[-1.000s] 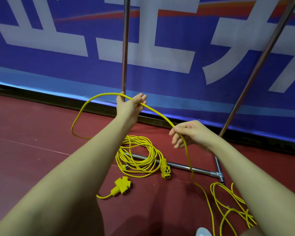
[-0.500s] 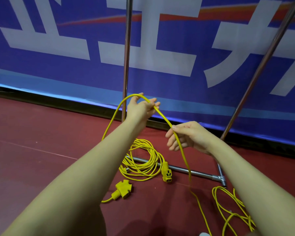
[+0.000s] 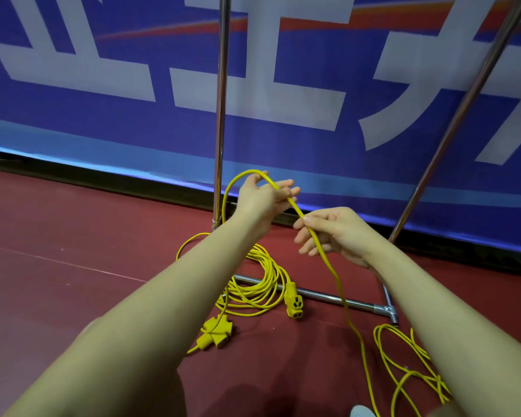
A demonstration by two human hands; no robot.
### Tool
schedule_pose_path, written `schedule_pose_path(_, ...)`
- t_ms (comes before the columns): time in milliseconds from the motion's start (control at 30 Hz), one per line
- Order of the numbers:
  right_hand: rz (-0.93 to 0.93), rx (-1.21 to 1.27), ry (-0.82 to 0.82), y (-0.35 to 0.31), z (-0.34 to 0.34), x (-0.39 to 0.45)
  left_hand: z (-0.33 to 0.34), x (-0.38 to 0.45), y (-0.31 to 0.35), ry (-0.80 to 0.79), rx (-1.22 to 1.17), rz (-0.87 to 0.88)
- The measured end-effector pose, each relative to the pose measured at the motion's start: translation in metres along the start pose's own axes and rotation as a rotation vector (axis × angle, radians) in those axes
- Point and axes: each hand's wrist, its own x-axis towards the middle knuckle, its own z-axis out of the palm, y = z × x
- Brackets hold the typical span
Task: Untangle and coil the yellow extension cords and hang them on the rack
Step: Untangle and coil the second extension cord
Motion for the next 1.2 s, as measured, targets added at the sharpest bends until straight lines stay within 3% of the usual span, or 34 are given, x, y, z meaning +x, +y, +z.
schedule_pose_path(233, 0.059, -0.012, -0.112, 0.001, -0.004, -0.008, -0.034, 0.019, 0.021, 0.167, -0.181, 0.057)
schedule_pose_path(567, -0.014, 0.021, -0.015, 0.001, 0.004, -0.002, 0.001, -0.015, -0.008, -0.081, 0.051, 0.035)
schedule_pose_path(800, 0.035, 0.070, -0.126, -0.004, -0.006, -0.010, -0.013, 0.000, 0.014, 0.033, -0.139, 0.140)
schedule_pose_path(900, 0.042, 0.042, -0.101, -0.001, -0.009, -0.009, -0.015, -0.002, 0.020, 0.050, -0.181, 0.159)
schedule_pose_path(1067, -0.039, -0.019, 0.064, 0.000, -0.008, -0.006, -0.003, -0.013, 0.011, -0.050, -0.094, 0.043)
schedule_pose_path(1200, -0.070, 0.021, 0.026, -0.010, -0.009, -0.007, 0.008, -0.021, 0.003, -0.111, -0.025, 0.073)
